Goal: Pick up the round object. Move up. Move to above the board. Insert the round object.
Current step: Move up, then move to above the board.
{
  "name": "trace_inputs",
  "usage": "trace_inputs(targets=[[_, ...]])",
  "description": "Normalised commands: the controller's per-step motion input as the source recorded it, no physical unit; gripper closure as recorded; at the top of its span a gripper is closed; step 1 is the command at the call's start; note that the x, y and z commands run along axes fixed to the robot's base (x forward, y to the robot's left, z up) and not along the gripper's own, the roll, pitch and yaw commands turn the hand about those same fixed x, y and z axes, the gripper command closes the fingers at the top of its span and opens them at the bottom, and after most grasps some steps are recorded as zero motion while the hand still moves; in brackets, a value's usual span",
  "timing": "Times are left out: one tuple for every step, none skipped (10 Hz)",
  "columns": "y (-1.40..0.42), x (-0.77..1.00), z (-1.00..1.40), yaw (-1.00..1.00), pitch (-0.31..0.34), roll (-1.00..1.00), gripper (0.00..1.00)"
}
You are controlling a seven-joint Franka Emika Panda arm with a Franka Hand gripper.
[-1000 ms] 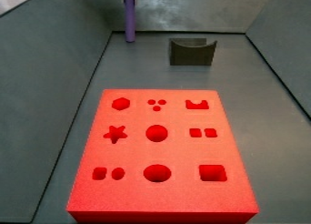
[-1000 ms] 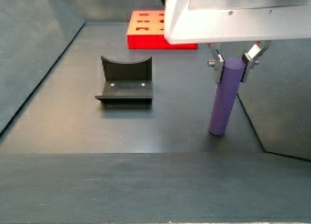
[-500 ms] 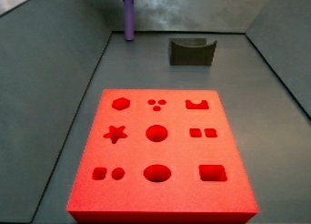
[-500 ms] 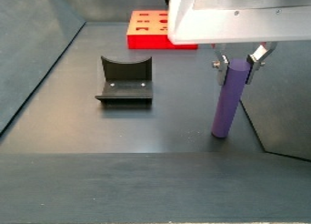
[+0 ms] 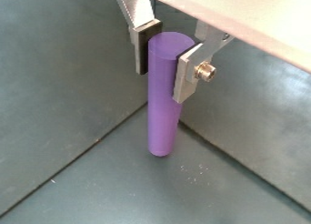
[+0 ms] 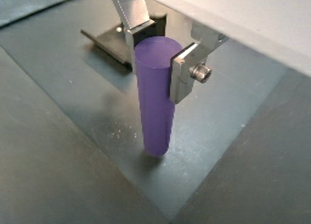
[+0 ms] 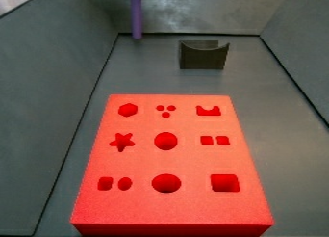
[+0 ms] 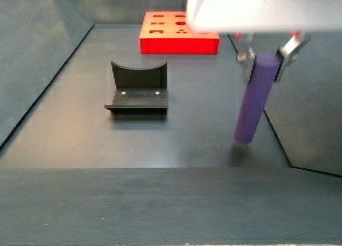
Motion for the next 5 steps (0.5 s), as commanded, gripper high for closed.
trace_inputs(targets=[[0.02,-0.01,0.54,0.00,0.081,0.03,1.00],[0.02,0.00,0.34,0.01,0.098,0.04,1.00],[0.02,0.01,0.24,0.01,0.104,0.05,1.00],[0.06,0.04,1.00,-0.06,0.280,-0.05,1.00],[0.06,0.03,1.00,-0.06,0.279,-0.06,1.00]])
